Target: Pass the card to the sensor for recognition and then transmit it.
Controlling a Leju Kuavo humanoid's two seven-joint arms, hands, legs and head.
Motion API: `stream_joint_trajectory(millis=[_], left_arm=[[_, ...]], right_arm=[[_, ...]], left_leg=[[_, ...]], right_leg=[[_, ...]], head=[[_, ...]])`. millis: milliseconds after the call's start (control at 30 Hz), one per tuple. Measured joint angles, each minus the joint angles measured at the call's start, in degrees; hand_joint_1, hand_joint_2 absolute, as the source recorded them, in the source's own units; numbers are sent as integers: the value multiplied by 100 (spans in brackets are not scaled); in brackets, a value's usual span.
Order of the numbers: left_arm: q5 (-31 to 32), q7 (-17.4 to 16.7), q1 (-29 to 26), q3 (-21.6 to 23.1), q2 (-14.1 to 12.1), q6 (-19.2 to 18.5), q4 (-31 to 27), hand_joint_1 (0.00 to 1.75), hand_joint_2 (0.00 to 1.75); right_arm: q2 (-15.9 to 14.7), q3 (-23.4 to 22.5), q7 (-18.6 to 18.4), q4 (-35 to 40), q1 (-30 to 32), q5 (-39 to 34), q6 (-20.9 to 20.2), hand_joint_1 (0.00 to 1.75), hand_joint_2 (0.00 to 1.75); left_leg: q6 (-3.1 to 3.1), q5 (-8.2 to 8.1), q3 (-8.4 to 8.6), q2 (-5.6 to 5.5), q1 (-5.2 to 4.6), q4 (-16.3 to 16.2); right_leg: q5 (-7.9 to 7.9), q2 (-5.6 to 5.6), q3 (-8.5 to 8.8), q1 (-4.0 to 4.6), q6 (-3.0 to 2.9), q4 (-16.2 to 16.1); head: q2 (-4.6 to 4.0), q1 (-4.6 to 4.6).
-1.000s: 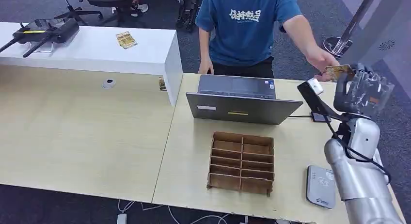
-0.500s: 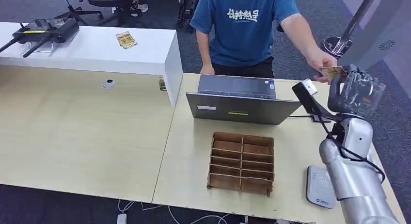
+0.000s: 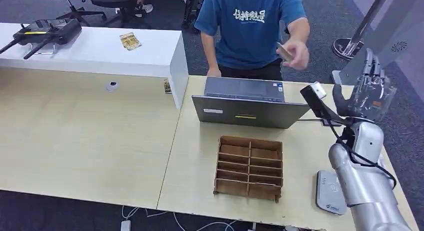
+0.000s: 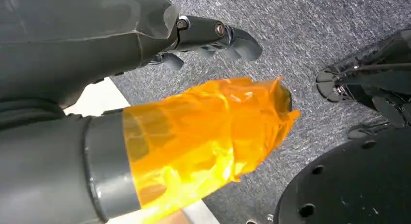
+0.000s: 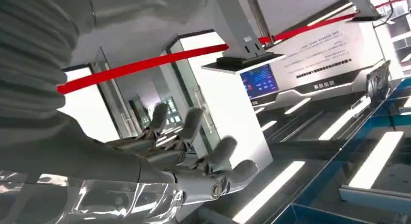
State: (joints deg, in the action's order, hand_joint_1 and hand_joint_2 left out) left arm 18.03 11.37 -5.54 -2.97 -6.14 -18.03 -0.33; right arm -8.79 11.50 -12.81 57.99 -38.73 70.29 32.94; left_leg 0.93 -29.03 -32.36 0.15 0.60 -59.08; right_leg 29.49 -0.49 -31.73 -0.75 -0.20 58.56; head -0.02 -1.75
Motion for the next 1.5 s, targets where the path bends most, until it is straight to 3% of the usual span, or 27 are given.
stream_joint_trajectory(millis=[533,767,1100,1300,1500], left_arm=[[-2,0,-3,0,31,35,0,0,0],[-142,0,-35,-72,87,72,0,0,0],[-413,42,-194,-280,236,151,0,0,0],[-525,74,-252,-326,328,186,0,0,0],[-533,79,-253,-345,352,186,0,0,0]], right_arm=[[-2,0,66,188,217,-17,116,0,175],[-33,-35,641,796,623,-1459,-328,0,175],[-579,-284,1146,2169,1692,-2687,-686,0,175],[-859,-518,1336,2912,2475,-2846,-660,0,175],[-935,-610,1351,3172,2665,-2865,-660,0,175]], left_leg=[[0,0,1,1,0,0],[0,0,0,1,0,0],[-4,-4,-7,-5,-1,0],[-4,-7,-12,1,0,0],[-3,-6,-9,2,0,0]], right_leg=[[0,2,-3,0,0,0],[0,1,-5,0,0,-2],[2,-3,-7,0,2,-12],[2,0,-11,0,3,-12],[2,1,-12,0,2,-9]], head=[[0,-2],[0,-2],[0,-2],[0,-2],[0,-2]])
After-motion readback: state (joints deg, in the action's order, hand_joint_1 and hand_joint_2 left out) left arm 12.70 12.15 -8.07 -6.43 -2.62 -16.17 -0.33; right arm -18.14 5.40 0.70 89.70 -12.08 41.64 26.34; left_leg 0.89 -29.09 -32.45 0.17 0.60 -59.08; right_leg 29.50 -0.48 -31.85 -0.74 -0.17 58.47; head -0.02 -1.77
